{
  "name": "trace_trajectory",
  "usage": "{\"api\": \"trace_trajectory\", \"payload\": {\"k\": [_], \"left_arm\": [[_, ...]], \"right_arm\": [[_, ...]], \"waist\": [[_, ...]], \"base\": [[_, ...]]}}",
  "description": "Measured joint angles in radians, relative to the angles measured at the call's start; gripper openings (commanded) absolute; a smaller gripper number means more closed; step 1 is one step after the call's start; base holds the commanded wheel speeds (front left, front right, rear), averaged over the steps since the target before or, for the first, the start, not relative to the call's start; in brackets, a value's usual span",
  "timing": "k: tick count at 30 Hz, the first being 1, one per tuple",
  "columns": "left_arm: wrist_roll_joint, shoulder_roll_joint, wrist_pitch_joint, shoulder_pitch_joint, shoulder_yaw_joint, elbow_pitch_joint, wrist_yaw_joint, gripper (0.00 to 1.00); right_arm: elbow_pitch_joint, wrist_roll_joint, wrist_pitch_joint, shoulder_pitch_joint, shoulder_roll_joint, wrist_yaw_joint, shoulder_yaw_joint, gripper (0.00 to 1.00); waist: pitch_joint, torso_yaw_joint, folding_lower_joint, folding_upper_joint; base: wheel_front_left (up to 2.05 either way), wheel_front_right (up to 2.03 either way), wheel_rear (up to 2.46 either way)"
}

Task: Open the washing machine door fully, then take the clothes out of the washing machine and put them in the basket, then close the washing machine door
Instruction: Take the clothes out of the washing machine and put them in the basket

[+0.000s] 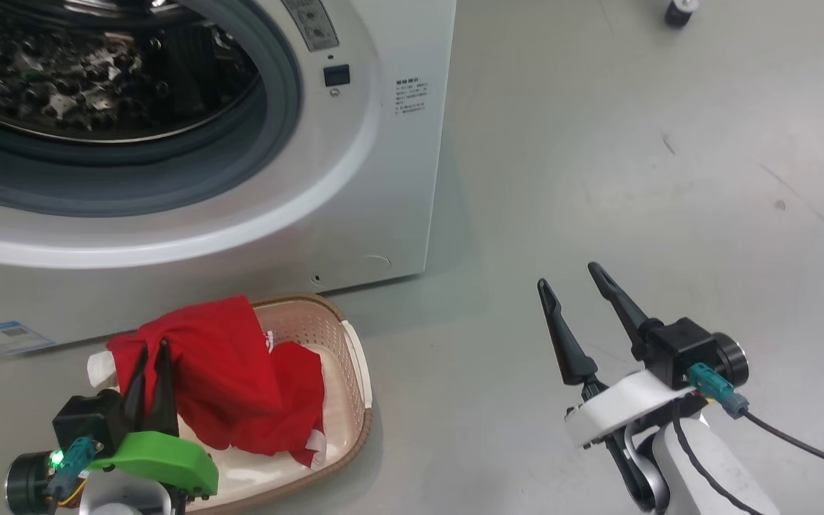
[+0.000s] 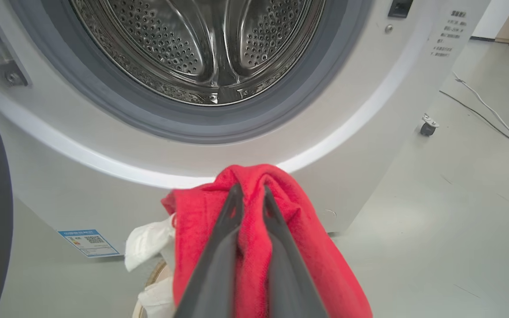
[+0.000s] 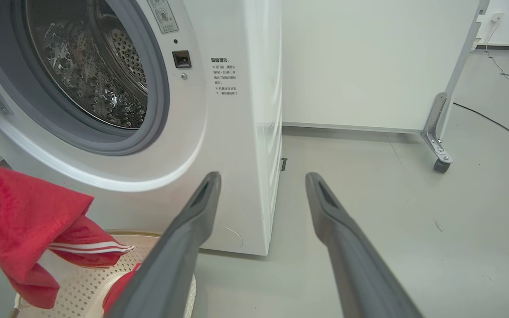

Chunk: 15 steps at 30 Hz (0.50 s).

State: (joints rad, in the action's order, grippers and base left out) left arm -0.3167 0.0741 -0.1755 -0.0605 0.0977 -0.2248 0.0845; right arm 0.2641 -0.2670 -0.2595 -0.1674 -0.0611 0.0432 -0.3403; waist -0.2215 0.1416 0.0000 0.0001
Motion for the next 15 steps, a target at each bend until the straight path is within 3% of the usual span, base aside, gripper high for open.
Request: {"api": "trace_trajectory", "payload": {"k": [15], "left_arm": [[-0.006, 0.010, -0.002, -0.157, -0.012, -0.229, -0.020, 0.00]], "right_arm": [[-0.072, 0.013, 0.000, -0.095, 0.001, 0.009, -0.008, 1.00]], "waist": [[-0.194, 0.066, 0.0000, 0.0000]], "base": [[0.00, 0.00, 0.00]]}}
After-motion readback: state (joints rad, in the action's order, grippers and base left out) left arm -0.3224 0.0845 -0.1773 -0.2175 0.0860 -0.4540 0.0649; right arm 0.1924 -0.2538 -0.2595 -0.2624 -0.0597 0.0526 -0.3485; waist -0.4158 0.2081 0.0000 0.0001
